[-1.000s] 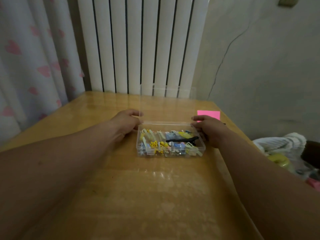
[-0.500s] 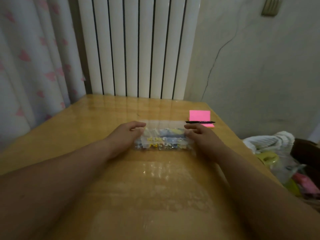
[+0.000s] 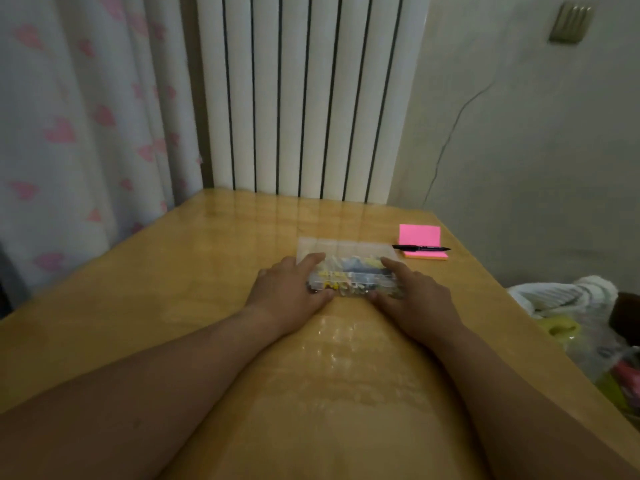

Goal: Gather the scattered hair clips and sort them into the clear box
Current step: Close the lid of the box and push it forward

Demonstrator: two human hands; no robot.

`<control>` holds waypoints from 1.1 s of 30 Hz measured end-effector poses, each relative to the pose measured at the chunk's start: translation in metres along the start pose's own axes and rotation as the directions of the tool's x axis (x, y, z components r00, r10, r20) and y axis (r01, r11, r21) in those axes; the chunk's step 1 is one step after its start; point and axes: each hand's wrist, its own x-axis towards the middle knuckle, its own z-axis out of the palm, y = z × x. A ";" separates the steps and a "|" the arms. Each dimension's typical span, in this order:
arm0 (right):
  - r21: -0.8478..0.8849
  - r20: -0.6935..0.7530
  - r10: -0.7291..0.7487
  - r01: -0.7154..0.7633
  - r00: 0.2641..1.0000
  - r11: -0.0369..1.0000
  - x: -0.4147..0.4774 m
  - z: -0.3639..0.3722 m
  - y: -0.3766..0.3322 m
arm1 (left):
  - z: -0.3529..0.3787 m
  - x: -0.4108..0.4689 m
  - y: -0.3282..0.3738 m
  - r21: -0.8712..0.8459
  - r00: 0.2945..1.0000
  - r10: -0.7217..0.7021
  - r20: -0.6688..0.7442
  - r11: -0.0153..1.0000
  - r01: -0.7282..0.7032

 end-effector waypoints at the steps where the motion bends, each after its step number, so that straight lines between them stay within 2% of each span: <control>1: -0.022 -0.029 -0.008 0.008 1.000 1.000 0.001 0.000 -0.001 | 0.000 -0.001 0.001 0.032 1.000 0.007 -0.003 0.999 -0.007; 5: -0.038 -0.065 -0.019 0.016 0.998 0.999 -0.004 -0.003 -0.008 | -0.003 -0.002 0.005 0.104 1.000 0.021 -0.007 0.994 -0.020; 9: -0.008 -0.016 -0.020 0.020 1.000 1.000 -0.005 -0.013 -0.029 | -0.014 -0.005 -0.008 0.088 0.999 0.036 0.010 0.995 -0.037; 13: -0.042 0.048 -0.081 0.083 0.996 0.996 0.005 -0.001 -0.078 | -0.041 -0.018 -0.056 0.093 1.000 -0.002 -0.011 0.996 0.003; 19: -0.085 -0.011 -0.217 0.215 0.976 0.973 0.051 0.057 -0.172 | -0.076 -0.005 -0.152 0.096 0.989 -0.132 -0.065 0.986 0.137; 24: -0.051 0.007 -0.166 0.166 0.986 0.985 0.098 0.091 -0.215 | -0.083 0.034 -0.209 -0.002 0.984 -0.164 -0.063 0.986 0.164; 33: -0.024 -0.013 -0.101 0.101 0.995 0.995 0.134 0.110 -0.223 | -0.076 0.081 -0.235 -0.070 0.990 -0.130 -0.060 0.990 0.126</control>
